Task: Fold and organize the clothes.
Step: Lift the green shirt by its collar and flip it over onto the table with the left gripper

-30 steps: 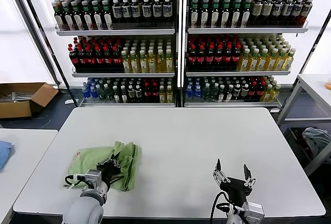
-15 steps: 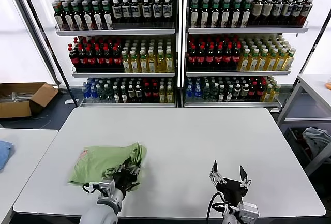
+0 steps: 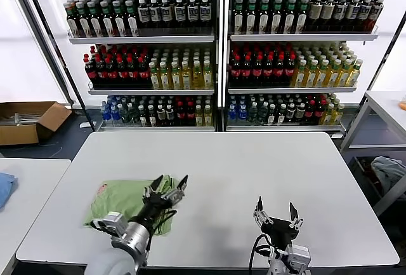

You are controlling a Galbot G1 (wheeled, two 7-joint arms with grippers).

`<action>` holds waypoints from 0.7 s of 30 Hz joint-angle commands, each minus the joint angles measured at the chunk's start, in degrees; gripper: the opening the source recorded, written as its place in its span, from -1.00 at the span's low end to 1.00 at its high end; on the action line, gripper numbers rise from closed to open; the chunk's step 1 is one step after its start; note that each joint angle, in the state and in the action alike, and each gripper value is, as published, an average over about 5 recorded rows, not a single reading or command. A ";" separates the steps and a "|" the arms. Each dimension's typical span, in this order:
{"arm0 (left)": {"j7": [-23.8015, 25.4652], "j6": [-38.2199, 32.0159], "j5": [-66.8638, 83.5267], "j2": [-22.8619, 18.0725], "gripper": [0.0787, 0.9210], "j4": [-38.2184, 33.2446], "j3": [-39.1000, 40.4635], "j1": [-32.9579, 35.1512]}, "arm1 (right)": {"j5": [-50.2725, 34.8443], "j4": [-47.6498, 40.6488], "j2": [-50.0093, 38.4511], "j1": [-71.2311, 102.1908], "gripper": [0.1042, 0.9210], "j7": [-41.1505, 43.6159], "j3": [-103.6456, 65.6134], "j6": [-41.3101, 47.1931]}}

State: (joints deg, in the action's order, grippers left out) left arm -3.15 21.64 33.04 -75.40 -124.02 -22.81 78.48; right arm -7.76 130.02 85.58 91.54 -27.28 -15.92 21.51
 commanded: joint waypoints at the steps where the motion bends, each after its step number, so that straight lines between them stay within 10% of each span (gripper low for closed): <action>1: -2.26 -0.10 -5.27 5.78 0.76 3.76 -15.59 -1.38 | -0.33 -0.39 -0.25 -0.66 0.76 -0.02 -0.09 0.40; 21: 2.55 0.58 -3.67 8.25 0.77 20.06 -19.66 0.63 | -0.88 -0.20 -1.21 -2.52 0.76 -0.01 -0.02 2.37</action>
State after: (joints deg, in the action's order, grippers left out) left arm -1.98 21.74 29.27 -68.57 -109.79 -39.39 79.14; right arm -8.54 129.85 84.50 89.32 -27.31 -15.93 23.63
